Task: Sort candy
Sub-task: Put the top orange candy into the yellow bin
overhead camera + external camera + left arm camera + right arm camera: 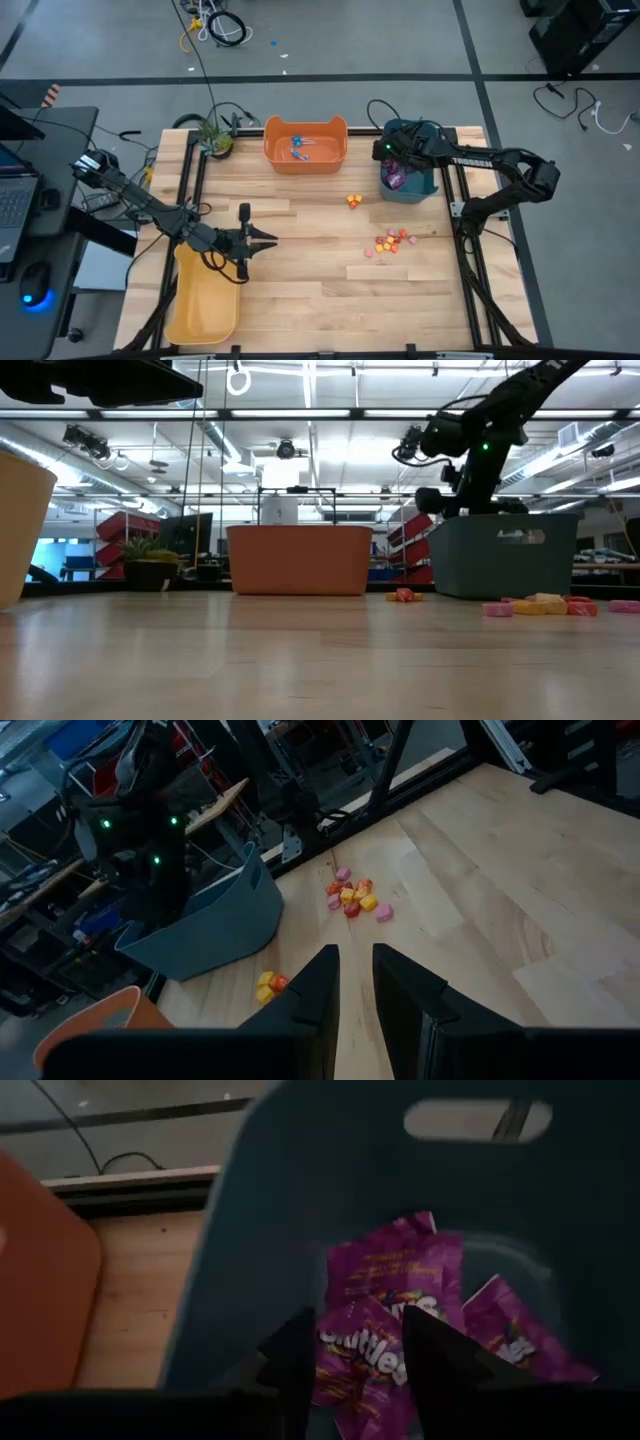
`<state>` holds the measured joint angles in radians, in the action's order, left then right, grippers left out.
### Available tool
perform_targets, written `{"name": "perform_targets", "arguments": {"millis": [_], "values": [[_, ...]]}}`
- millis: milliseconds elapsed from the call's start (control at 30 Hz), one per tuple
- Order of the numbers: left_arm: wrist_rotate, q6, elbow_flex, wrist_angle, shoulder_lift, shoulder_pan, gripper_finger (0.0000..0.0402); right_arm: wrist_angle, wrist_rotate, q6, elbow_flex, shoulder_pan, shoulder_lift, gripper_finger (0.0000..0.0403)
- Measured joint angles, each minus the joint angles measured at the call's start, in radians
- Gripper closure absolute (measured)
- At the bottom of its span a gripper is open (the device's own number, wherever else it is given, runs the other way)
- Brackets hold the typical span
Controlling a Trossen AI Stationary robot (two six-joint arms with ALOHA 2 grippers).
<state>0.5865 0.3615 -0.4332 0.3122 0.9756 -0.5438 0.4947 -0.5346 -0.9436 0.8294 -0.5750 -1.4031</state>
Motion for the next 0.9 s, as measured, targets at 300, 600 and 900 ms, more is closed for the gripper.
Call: {"name": "perform_targets", "arguments": {"millis": [300, 600, 900], "values": [[0.0, -0.056, 0.0, -0.002, 0.0, 0.0, 0.0335, 0.028, 0.009, 0.282, 0.051, 0.003, 0.139, 0.0264], [0.058, -0.031, 0.0, 0.168, 0.0, 0.024, 0.0335, -0.136, 0.295, 0.724, 0.057, 0.083, 0.286, 0.0265], [0.012, -0.055, 0.0, 0.255, 0.013, 0.159, 0.0335, -0.215, 0.508, 0.918, 0.057, 0.238, 0.223, 0.0266]]}}
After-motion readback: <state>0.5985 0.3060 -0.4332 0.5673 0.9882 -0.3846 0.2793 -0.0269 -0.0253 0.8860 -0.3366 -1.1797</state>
